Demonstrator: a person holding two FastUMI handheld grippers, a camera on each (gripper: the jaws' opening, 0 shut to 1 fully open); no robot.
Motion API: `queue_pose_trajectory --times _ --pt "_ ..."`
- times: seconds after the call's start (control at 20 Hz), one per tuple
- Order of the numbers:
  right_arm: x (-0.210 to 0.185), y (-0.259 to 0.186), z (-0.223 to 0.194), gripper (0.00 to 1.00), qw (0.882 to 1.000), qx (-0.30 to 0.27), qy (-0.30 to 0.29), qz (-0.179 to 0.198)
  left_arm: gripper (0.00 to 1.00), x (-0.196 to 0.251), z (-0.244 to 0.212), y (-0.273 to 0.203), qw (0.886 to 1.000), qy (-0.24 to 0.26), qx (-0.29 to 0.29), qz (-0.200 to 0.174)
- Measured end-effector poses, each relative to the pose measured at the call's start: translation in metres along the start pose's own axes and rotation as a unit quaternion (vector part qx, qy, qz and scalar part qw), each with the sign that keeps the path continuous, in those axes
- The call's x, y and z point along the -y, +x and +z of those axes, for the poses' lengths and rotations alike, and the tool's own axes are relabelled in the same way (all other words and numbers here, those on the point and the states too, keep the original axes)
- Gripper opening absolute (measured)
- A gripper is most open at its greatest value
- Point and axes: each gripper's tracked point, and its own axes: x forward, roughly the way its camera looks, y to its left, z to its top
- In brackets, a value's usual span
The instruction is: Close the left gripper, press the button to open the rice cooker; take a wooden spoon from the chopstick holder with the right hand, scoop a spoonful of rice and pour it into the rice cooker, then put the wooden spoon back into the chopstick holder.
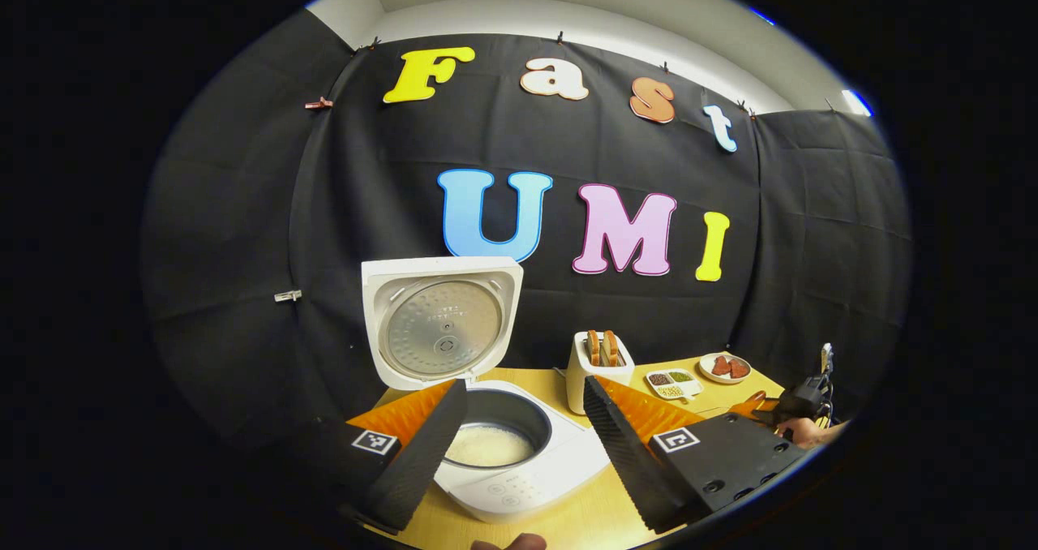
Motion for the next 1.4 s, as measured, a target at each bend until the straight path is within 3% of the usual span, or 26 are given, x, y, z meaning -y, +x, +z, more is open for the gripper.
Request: queue_pose_trajectory --times 0.4,0.75,1.1,1.4 --pt "-0.031 -0.026 0.02 0.09 0.999 0.002 0.017 0.047 0.99 0.003 0.0 -0.009 1.0 -0.005 0.004 -0.003" --pt "-0.087 -0.049 0.032 0.09 0.997 0.003 0.005 0.074 0.99 -0.008 -0.011 -0.016 1.0 -0.023 -0.004 0.009" --pt "-0.18 -0.068 0.0 0.08 0.993 -0.036 -0.011 0.11 0.95 -0.029 -0.024 -0.022 0.999 -0.042 -0.007 0.027" --pt "-0.258 -0.066 -0.06 0.08 0.983 -0.097 0.041 0.149 0.95 -0.057 -0.032 -0.026 0.998 -0.049 -0.008 0.044"
